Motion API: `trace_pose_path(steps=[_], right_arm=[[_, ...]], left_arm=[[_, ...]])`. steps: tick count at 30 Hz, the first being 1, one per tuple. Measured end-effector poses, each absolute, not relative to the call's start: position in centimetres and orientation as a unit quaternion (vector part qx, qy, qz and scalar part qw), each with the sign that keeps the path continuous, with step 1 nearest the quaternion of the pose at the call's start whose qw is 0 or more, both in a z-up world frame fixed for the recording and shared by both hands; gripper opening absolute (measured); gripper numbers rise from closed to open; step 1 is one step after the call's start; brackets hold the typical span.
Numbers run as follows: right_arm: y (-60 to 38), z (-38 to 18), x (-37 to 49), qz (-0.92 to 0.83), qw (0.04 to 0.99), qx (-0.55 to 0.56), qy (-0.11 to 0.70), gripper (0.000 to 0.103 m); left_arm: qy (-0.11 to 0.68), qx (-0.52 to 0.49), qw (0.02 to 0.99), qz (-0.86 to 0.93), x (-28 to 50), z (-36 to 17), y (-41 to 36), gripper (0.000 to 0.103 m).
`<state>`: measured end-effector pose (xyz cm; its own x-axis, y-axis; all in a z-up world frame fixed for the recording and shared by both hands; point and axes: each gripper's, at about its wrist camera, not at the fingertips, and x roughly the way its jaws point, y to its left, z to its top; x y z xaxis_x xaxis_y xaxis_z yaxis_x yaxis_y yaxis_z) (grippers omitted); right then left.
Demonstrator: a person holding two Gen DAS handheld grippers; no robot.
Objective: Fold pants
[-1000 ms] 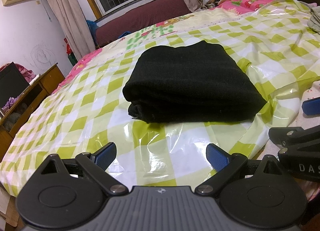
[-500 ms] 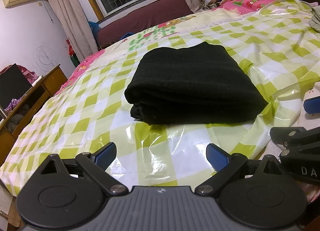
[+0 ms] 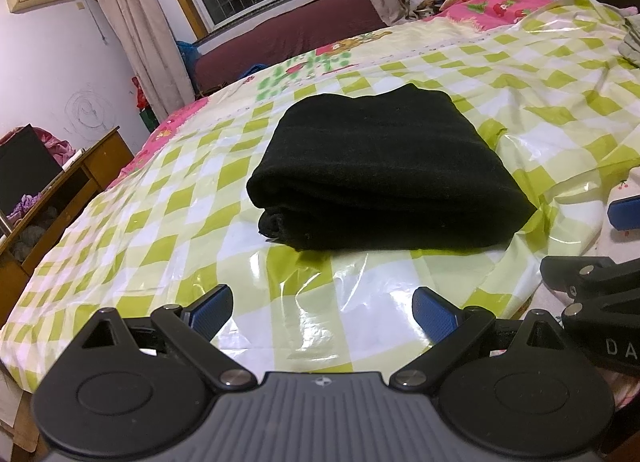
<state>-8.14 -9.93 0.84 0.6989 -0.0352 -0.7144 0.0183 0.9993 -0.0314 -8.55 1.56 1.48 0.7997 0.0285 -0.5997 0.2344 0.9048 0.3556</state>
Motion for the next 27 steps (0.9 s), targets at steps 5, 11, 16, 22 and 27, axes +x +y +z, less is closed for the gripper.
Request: trace_pose_path(steps=[5,11,16,22,27], right_arm=[[-9.97,0.77,-8.08,-0.015,0.921,-0.008,0.389,0.063],[-10.13,0.66,-7.97,-0.013,0.92,-0.002,0.391,0.063],[-10.12,0.7,-7.91,-0.012,0.921,0.001,0.389,0.063],[-10.29,0.71,-7.8,-0.011,0.921,0.009,0.389,0.063],[-10.33,0.61,-7.79,-0.01,0.921,0.012,0.389,0.063]], left_arm=[[0.313,0.209,0.925,-0.057,-8.43,1.44,1.58,0.103],[0.315,0.206,0.925,-0.057,-8.21,1.35,1.52,0.103],[0.315,0.202,0.926,-0.056,-8.08,1.34,1.61,0.103],[0.31,0.201,0.928,-0.054,-8.02,1.39,1.6,0.103],[0.308,0.203,0.928,-0.053,-7.97,1.36,1.54,0.103]])
